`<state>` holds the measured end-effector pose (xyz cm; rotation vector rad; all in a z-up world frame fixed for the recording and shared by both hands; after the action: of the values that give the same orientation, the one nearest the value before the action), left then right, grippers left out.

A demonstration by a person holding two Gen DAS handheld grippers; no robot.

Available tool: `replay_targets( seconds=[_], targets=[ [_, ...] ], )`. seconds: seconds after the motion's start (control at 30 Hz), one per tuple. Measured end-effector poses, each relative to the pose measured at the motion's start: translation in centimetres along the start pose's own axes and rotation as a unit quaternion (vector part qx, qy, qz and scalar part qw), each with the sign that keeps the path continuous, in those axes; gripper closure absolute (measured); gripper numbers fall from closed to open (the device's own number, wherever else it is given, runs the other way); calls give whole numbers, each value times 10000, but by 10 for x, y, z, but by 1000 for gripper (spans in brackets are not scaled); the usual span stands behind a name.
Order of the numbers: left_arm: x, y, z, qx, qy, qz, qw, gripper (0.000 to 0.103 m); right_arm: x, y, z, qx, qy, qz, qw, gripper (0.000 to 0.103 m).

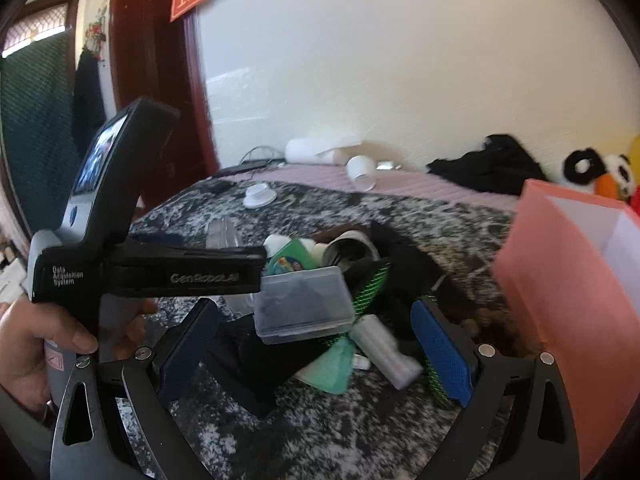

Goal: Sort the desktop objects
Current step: 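Grasp the clear flower organizer with the left gripper while the right grasps the bead box, then lower the flower organizer and bead box into the pink box and open both grippers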

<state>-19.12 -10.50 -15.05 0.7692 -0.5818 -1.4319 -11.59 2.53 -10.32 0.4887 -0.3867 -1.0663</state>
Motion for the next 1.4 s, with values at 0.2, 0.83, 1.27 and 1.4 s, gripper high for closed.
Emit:
replay_targets(
  seconds=[0.2,0.83,1.27,1.4],
  targets=[
    [6,-26,-4,396,184,-150,9989,0,15,-35,1,114,355,272,9989,4],
    [-7,-34,-4,190,-187,-483,9985,87,14,-81,-5,543,320,511,9967,30],
    [-4,8,8,-186,-139,-554,9982,87,23,-41,13,158,406,499,9978,30],
    [-7,21,8,-275,-203,-558,9979,87,22,-29,18,71,379,450,9982,30]
  ],
)
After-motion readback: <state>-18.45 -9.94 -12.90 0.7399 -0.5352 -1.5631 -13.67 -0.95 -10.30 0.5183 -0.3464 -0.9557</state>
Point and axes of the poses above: each gripper's, at about its wrist camera, not at the fingertips, and y roughly against the way its jaws point, x to its left, z to its top, the point moved 8 cm from there along -y, roughly the way its jaws point, and after that the axes turned 2 degrees about -z, right-handed, at the moved point
